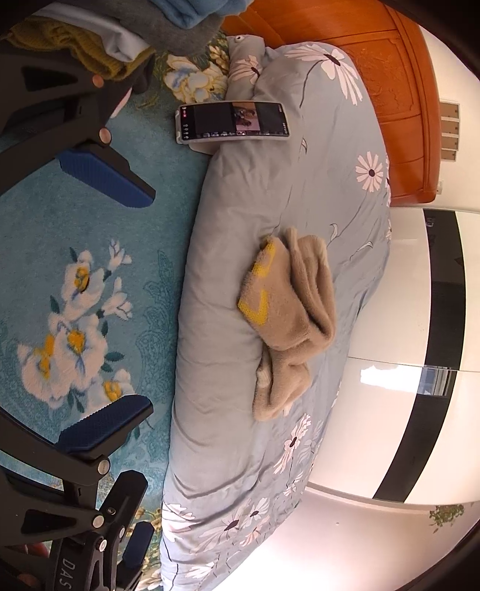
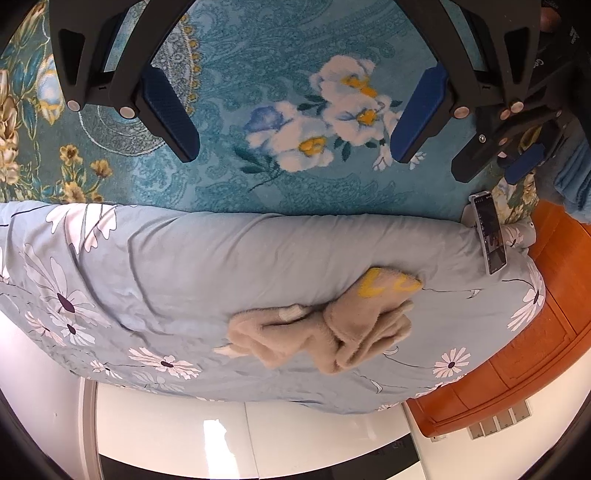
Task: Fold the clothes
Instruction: 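Move both tools toward the crumpled beige sweater on the duvet, then grasp the beige sweater with the right tool and lift it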
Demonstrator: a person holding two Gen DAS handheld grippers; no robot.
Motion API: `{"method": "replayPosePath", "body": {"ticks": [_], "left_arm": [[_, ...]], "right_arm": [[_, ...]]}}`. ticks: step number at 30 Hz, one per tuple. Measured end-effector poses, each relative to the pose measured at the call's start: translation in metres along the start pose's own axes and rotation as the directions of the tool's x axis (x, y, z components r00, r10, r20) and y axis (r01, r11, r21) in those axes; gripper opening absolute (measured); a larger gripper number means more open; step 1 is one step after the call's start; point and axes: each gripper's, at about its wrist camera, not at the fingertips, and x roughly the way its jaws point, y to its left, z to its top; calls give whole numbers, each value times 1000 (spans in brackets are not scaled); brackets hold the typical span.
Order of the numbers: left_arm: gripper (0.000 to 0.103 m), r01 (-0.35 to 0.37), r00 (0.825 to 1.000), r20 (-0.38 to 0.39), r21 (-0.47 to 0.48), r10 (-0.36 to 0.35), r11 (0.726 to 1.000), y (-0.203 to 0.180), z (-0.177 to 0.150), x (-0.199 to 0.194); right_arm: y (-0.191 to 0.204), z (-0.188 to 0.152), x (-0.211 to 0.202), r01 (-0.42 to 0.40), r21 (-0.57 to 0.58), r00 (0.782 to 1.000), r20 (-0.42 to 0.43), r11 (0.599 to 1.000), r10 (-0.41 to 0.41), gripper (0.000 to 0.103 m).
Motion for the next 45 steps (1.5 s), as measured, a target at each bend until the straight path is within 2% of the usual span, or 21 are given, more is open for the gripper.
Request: {"method": "replayPosePath", "body": {"ticks": [6, 15, 20, 27, 34, 37, 41, 45], "left_arm": [[103, -13, 999, 39, 22, 13, 1000, 3, -2, 10], [103, 52, 997, 60, 42, -55, 998, 11, -2, 38], [103, 63, 997, 40, 30, -64, 998, 14, 1, 52], [103, 89, 996, -20, -10, -89, 996, 24, 2, 71], [103, 65, 997, -43, -17, -66, 998, 31, 1, 84], [103, 30, 999, -40, -28, -31, 999, 39, 3, 88], [103, 4, 1000, -26, -52, -6, 999, 52, 6, 89], [103, -5, 1000, -16, -80, 3, 997, 62, 9, 89]], "right_arm": [[1, 0, 15, 11, -7, 1000, -16, 1000, -11, 103], [2, 5, 36, 43, -20, 998, -40, 999, -44, 103], [4, 12, 45, 72, -40, 996, -42, 997, -73, 103], [12, 20, 58, 68, -58, 996, -53, 996, -71, 103], [18, 27, 70, 62, -77, 996, -62, 995, -67, 103], [18, 31, 72, 61, -85, 996, -56, 995, -66, 103], [18, 57, 80, 85, -115, 996, -19, 990, -88, 103], [39, 118, 93, 67, -197, 997, 57, 978, -56, 103]]}}
